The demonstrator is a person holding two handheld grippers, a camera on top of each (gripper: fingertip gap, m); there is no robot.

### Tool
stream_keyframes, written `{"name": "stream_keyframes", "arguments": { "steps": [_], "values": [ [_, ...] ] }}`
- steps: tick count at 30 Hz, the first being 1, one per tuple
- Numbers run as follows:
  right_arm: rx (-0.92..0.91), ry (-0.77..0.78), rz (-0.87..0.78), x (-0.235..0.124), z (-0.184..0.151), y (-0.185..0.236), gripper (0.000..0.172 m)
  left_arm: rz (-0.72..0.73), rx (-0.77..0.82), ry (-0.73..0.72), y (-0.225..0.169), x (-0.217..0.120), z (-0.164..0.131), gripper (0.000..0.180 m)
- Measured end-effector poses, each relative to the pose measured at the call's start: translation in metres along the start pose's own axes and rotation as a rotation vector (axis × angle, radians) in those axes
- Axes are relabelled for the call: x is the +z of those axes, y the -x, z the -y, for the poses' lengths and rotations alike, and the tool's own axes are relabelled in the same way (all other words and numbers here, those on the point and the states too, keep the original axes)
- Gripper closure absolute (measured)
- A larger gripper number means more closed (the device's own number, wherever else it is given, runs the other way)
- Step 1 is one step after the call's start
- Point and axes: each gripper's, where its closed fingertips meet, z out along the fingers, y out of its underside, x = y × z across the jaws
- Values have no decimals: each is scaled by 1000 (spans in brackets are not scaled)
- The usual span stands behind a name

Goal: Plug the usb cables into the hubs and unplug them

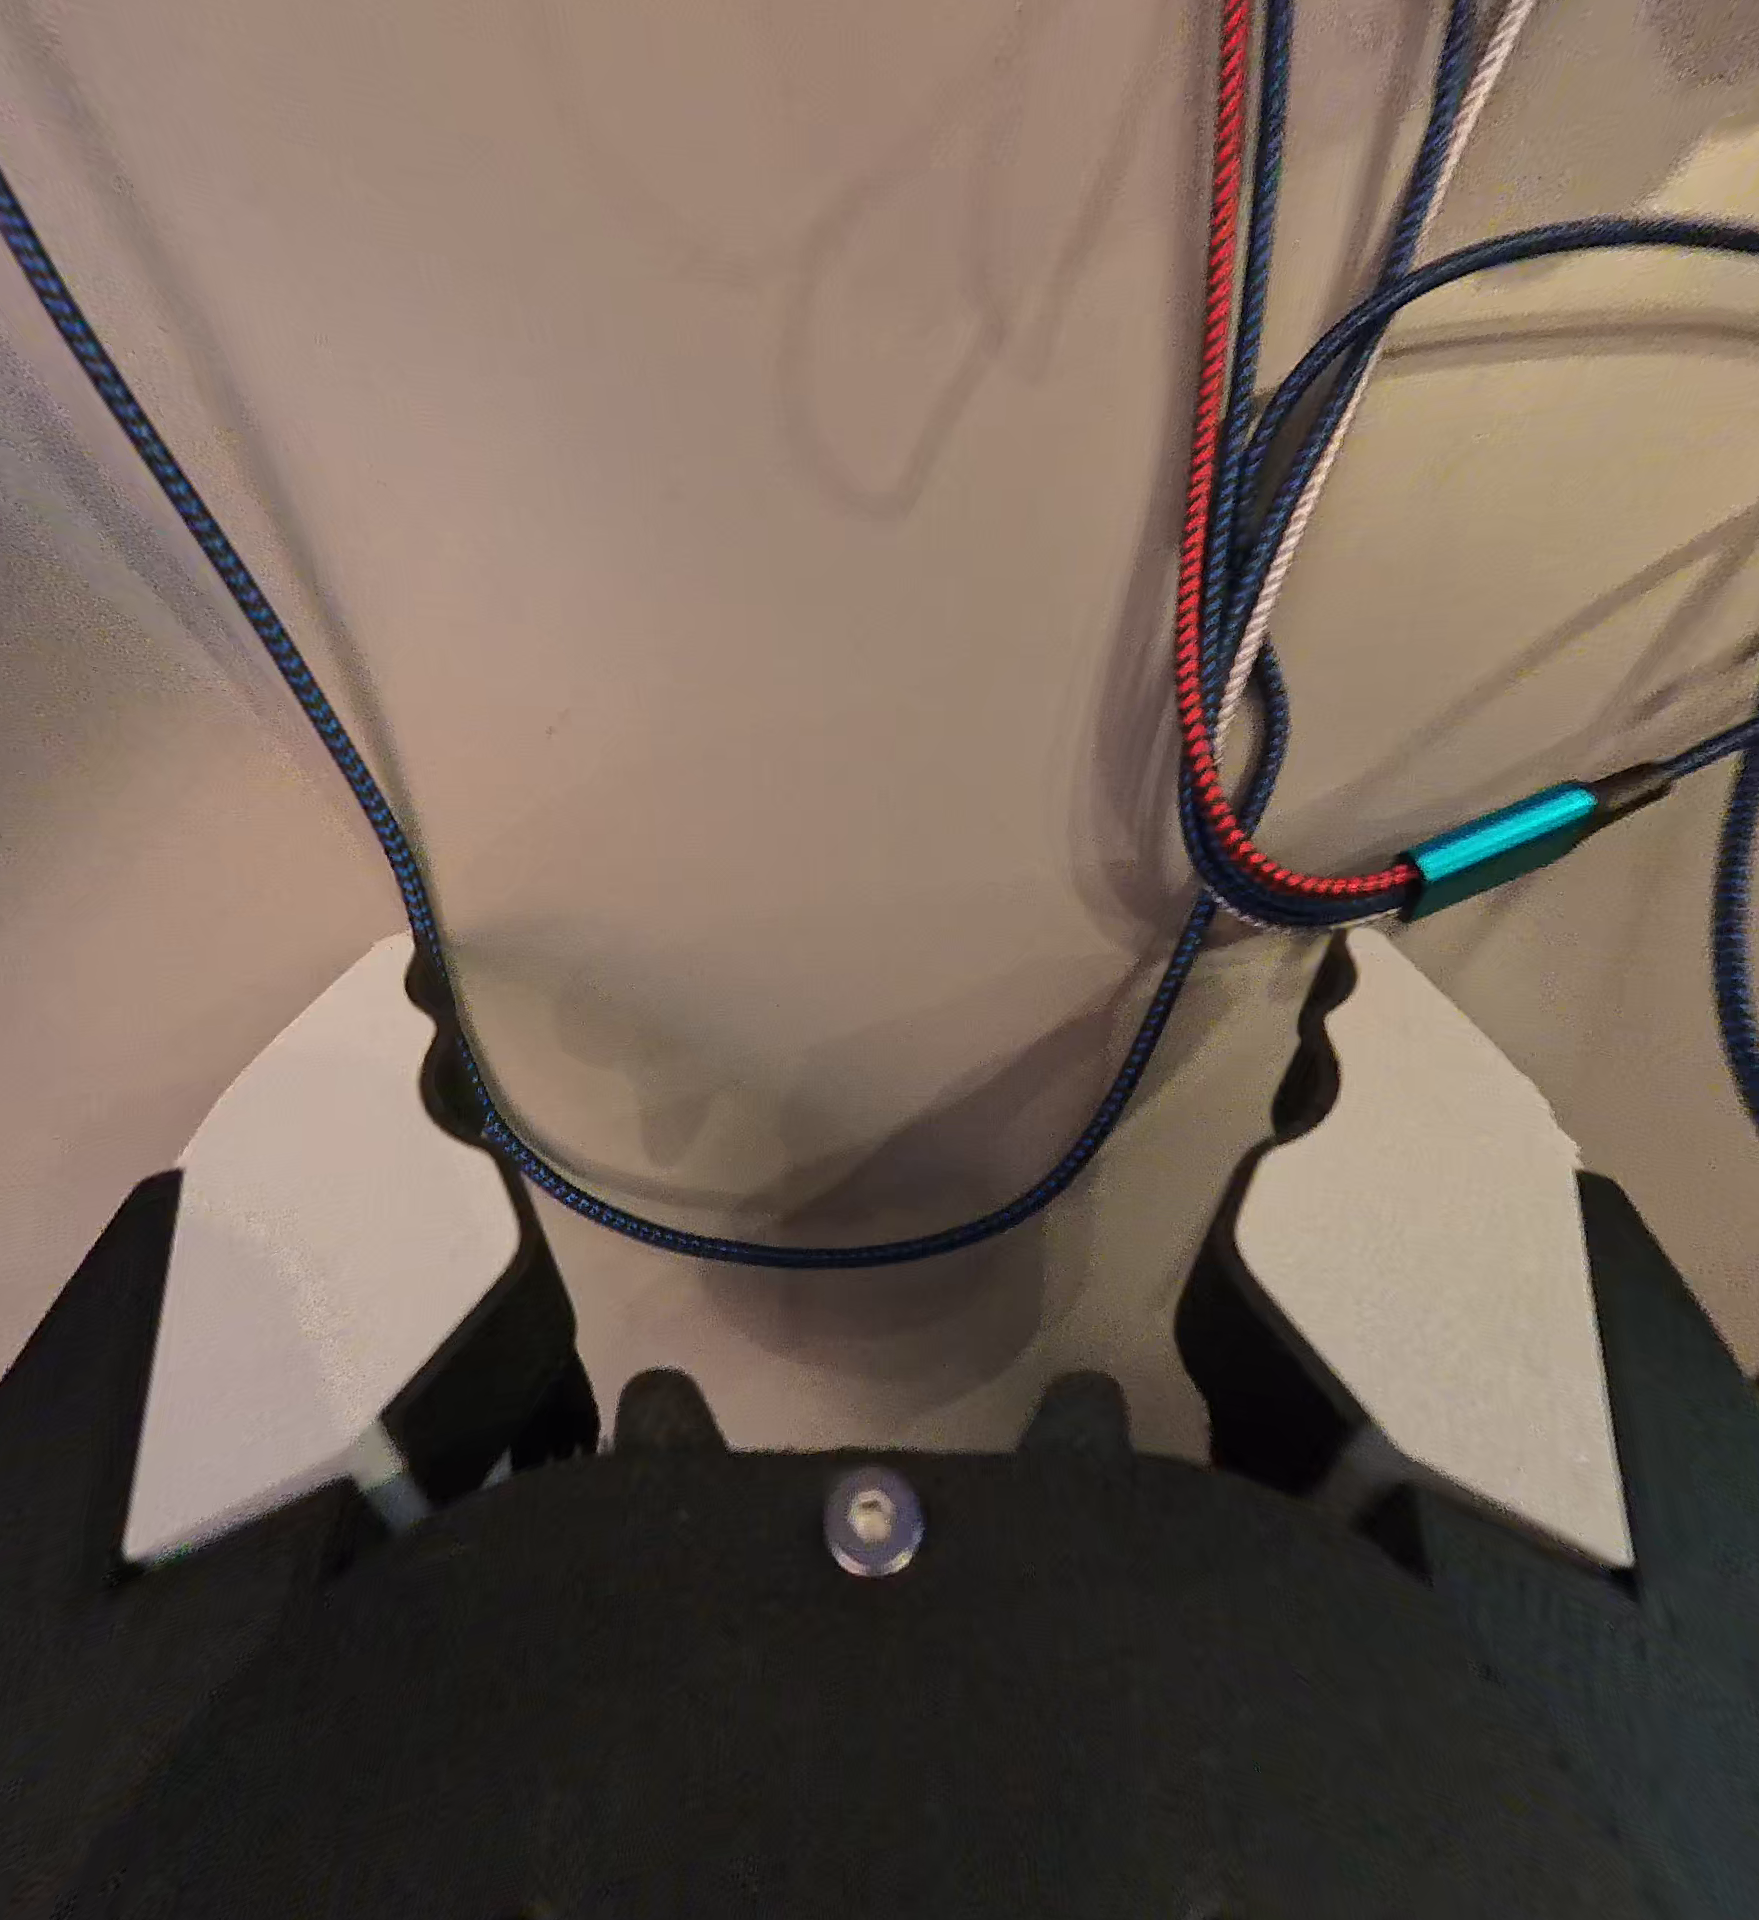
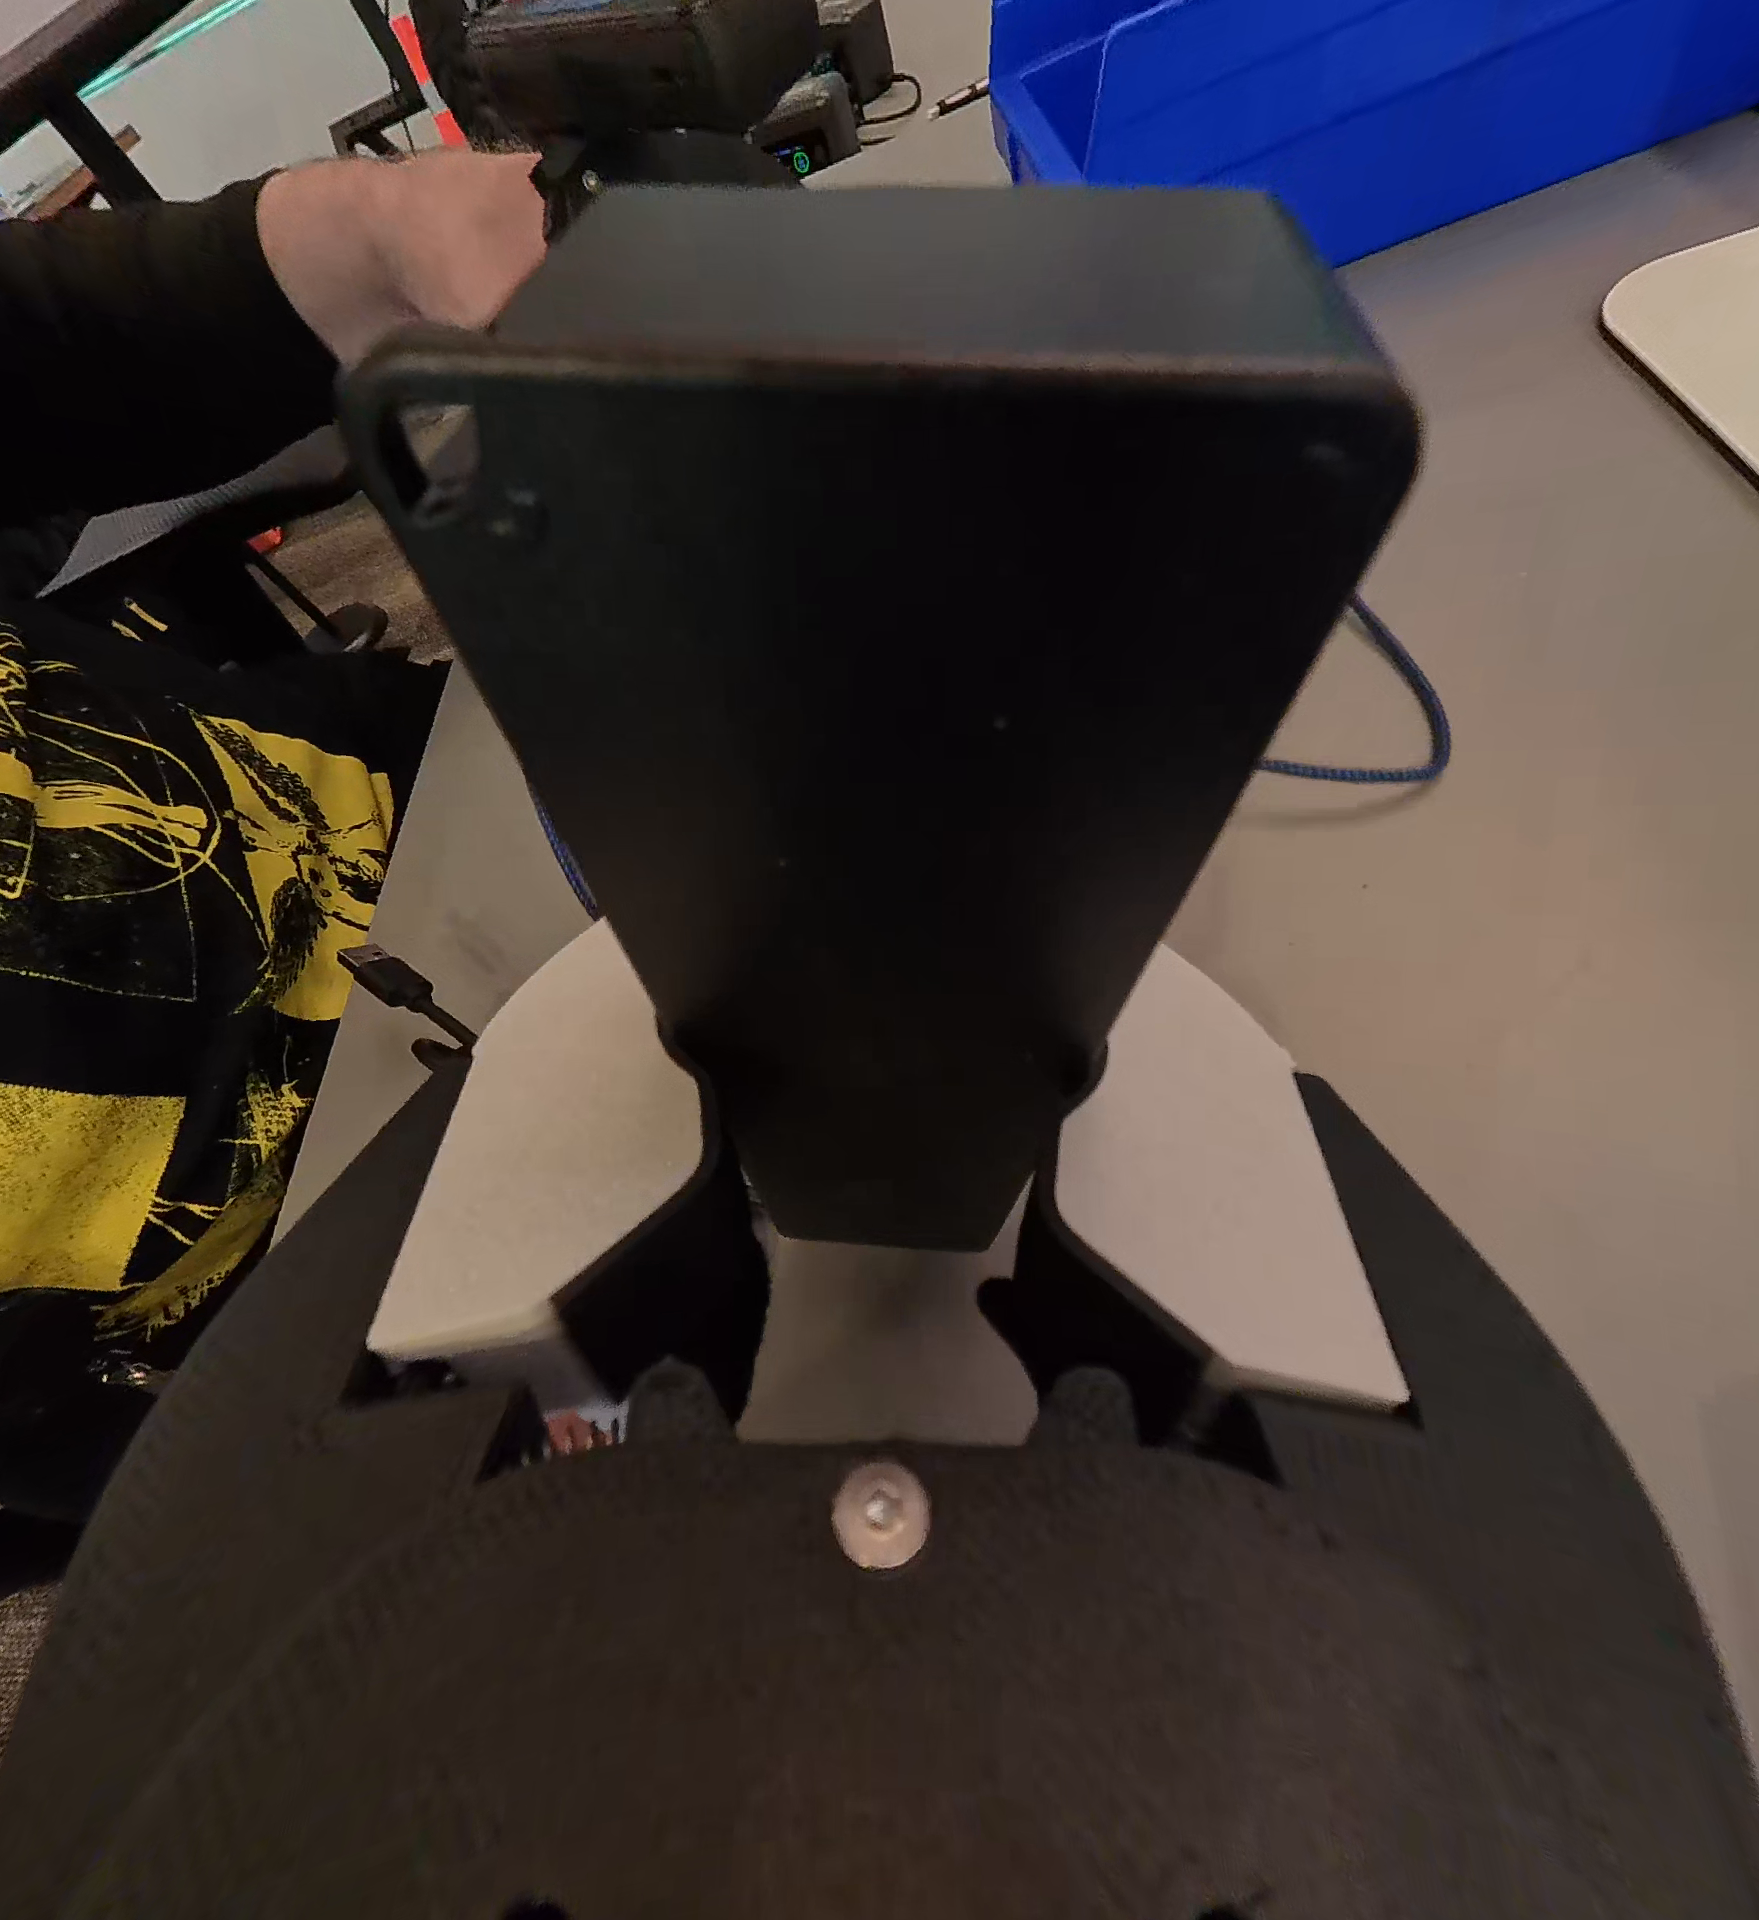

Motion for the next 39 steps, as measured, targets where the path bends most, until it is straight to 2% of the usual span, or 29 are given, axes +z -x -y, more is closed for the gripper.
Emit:
{"name": "stream_keyframes", "arguments": {
  "steps": [2,5,8,14,20,23,26,28,31,35,39],
  "values": [
    [3,0,-2,0,0,0,108,-34,-17,-31,-10,2,12,34],
    [5,-4,-5,2,1,-1,108,-10,10,-33,-21,9,23,34],
    [5,-10,-9,7,3,-1,108,12,39,-31,-38,18,39,42],
    [23,-5,-59,23,8,-6,108,-30,100,-115,-77,30,81,58],
    [20,40,-84,26,6,-11,107,-35,128,-142,-90,35,92,60],
    [21,52,-84,17,9,-6,100,-27,116,-160,-90,35,93,60],
    [10,100,-95,-1,5,0,85,-27,115,-168,-89,35,93,61],
    [2,175,-120,-17,-9,4,79,-28,114,-168,-89,35,93,62],
    [104,336,-147,-38,-50,15,67,-26,110,-175,-89,35,94,62],
    [149,477,-219,-25,-105,19,55,-23,106,-187,-89,35,94,61],
    [-32,443,-406,-9,-104,-10,45,-22,109,-187,-90,36,96,61]
  ]
}}
